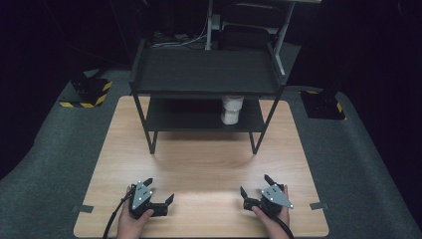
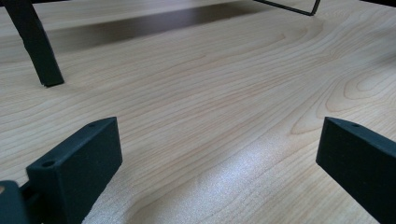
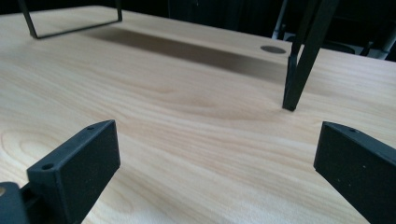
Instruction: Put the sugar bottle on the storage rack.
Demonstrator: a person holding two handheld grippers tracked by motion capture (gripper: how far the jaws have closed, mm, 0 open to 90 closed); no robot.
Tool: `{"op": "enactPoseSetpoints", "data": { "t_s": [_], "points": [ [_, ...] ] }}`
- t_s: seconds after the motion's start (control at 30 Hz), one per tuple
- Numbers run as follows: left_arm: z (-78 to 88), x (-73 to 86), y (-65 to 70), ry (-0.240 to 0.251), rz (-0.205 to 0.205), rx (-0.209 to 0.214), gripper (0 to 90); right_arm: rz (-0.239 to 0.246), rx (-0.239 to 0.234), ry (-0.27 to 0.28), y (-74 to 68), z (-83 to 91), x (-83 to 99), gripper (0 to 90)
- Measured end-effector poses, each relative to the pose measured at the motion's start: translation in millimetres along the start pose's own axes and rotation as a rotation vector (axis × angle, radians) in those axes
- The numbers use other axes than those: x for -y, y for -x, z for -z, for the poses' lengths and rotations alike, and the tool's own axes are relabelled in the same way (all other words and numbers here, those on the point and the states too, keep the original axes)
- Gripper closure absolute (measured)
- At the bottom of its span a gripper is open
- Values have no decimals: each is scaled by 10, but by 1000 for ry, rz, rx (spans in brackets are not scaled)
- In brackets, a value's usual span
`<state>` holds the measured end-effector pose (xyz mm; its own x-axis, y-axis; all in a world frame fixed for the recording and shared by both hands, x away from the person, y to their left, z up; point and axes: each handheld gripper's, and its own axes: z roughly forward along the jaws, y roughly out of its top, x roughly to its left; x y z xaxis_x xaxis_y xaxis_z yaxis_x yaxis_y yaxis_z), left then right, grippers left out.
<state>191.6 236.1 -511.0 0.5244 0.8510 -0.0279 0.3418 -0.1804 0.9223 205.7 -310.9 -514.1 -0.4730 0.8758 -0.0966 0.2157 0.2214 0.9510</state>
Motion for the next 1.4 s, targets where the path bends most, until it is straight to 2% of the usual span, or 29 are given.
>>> {"op": "enactPoseSetpoints", "data": {
  "t_s": [0.13,0.2,0.33,0.43,0.73,1.23,1.4],
  "points": [
    [0,0,-1,0,1,2,4,5,7,-36,-9,-2,-17,0],
    [-1,-4,-3,-3,1,3,4,1,37,-53,-44,11,-14,0],
    [-5,-10,-10,-6,2,6,5,-10,37,-68,-37,4,-31,0],
    [-9,-16,-11,-9,4,7,4,18,49,-64,-80,9,-24,0],
    [11,2,0,-3,-9,14,4,37,25,-86,-58,-8,-63,0],
    [39,18,61,0,-43,3,4,0,-8,-81,20,-12,-56,0],
    [31,3,36,-9,-35,16,5,-2,-7,-81,20,-13,-57,0]
  ]
}}
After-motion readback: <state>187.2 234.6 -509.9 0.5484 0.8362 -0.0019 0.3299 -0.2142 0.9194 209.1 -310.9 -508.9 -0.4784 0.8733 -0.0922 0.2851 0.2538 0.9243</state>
